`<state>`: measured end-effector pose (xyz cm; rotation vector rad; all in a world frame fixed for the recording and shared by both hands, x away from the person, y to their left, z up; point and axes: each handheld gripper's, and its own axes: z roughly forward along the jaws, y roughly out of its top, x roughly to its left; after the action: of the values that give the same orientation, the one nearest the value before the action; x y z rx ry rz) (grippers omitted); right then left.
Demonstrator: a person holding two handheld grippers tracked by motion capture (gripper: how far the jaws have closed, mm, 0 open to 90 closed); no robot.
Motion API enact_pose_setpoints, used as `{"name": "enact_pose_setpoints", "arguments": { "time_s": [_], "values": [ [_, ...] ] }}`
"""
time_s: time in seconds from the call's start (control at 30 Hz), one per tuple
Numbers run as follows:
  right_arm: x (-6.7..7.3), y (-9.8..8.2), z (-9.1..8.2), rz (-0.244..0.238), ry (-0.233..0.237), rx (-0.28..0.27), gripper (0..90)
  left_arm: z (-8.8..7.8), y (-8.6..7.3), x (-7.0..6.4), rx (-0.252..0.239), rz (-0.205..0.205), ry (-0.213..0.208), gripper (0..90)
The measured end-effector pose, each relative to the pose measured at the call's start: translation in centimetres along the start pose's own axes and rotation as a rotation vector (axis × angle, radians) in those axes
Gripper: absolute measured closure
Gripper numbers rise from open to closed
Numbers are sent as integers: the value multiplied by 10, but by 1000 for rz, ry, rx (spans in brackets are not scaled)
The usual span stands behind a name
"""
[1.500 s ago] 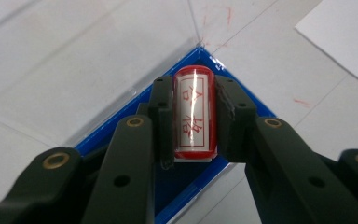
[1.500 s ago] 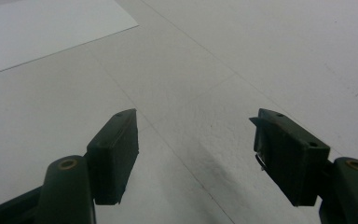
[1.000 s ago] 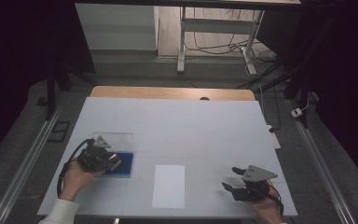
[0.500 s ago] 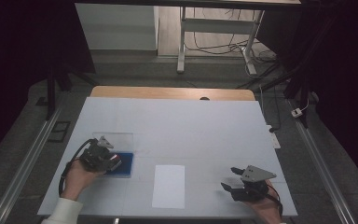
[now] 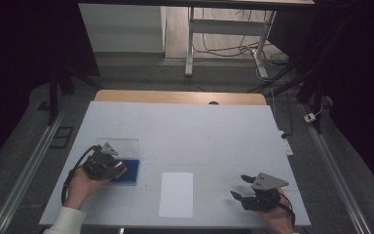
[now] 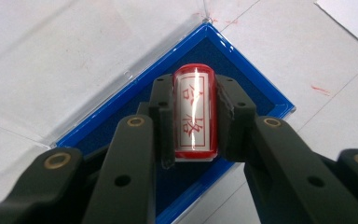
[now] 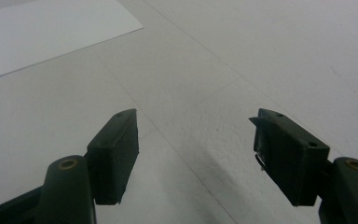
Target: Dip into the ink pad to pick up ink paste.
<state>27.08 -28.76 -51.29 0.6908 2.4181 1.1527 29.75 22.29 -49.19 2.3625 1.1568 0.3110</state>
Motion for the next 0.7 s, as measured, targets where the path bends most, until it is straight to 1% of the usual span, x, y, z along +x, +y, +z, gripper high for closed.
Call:
{"name": "enact_pose_setpoints", "arguments": {
  "time_s": [0.37,0.5,0.63,0.7],
  "values": [
    [1,1,0,0,-1,-1,306,0,0,0,-3,1,2,709],
    [2,1,-1,6,-2,-11,307,-1,0,1,-5,-10,-6,708],
    [1,1,-1,9,-1,-8,308,-1,0,-1,-6,-4,5,707],
    [1,1,-1,2,-6,-4,307,-3,0,-2,-11,3,12,706]
  ]
}}
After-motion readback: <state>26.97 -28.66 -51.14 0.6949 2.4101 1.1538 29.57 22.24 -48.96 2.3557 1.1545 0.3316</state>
